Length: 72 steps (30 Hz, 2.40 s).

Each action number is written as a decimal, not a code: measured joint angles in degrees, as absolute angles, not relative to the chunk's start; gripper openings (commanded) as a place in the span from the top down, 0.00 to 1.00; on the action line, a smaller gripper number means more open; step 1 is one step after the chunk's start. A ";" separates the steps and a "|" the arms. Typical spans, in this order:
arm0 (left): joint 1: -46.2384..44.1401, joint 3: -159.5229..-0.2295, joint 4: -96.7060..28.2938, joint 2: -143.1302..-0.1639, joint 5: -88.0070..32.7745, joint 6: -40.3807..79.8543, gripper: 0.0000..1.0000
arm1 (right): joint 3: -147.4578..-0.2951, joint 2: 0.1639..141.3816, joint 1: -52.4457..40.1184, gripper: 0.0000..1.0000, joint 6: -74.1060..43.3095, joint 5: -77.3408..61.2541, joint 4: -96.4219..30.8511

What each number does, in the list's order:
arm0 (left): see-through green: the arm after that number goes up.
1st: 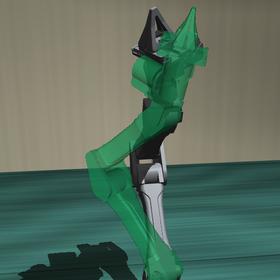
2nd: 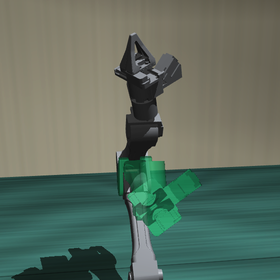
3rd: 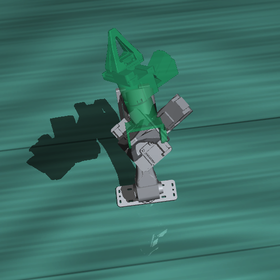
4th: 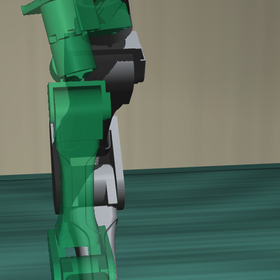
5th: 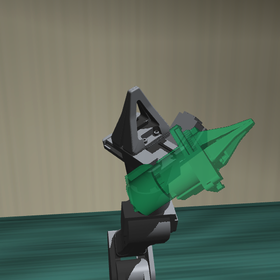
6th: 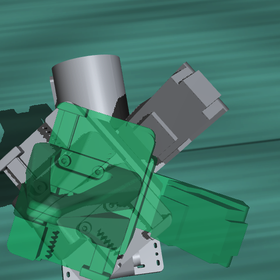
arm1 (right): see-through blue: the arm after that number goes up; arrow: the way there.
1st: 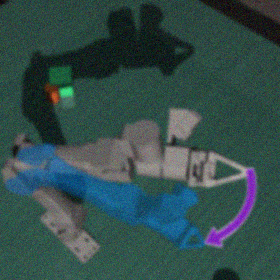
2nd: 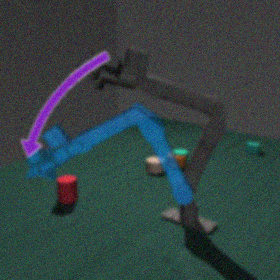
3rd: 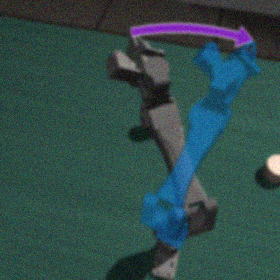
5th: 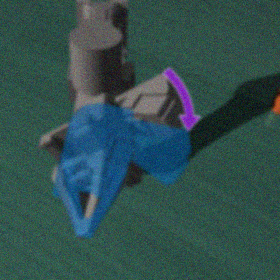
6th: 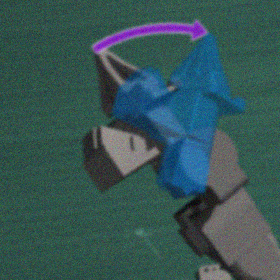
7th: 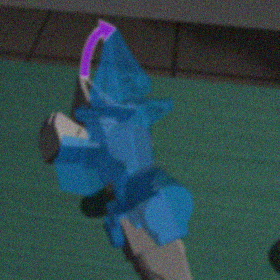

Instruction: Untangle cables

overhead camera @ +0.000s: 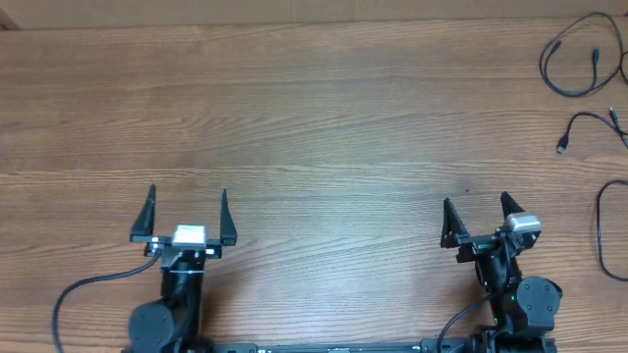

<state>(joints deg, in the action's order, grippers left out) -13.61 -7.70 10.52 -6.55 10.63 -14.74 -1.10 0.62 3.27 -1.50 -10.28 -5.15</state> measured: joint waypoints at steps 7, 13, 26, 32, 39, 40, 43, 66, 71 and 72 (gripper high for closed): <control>-7.35 -0.56 6.87 -2.04 2.24 -14.06 0.00 | -1.10 0.62 3.27 0.00 -1.50 -10.31 -5.15; -3.18 -0.49 -3.66 -1.19 -3.20 -13.69 0.00 | -1.10 0.62 3.27 0.00 -1.50 -10.31 -5.10; -2.87 -0.49 -4.12 -1.23 -3.49 -12.51 0.00 | -1.10 0.62 3.27 0.00 -1.50 -10.28 -5.13; -2.87 -0.49 -4.12 -1.23 -3.49 -12.34 0.00 | -1.10 0.62 3.27 0.00 -1.50 -10.28 -5.15; -2.87 -0.49 -4.12 -1.23 -3.49 -12.34 0.00 | -1.10 0.62 3.27 0.00 -1.50 -10.31 -5.13; -2.87 -0.49 -4.12 -1.23 -3.49 -12.34 0.00 | -1.10 0.62 3.27 0.00 -1.50 -10.28 -5.17; -2.87 -0.49 -4.12 -1.23 -3.46 -12.36 0.00 | -1.10 0.62 3.27 0.00 -1.52 -10.28 -5.17; -0.62 -0.49 -4.29 -1.23 3.29 7.57 0.00 | -1.10 0.62 3.22 0.00 -1.50 -10.28 -5.13; -0.67 -0.49 -4.29 -1.23 3.29 7.57 0.00 | -1.10 0.62 3.22 0.00 -1.50 -10.28 -5.15; -0.67 -0.49 -4.29 -1.23 3.27 7.55 0.00 | -1.10 0.62 3.22 0.00 -1.50 -10.28 -5.15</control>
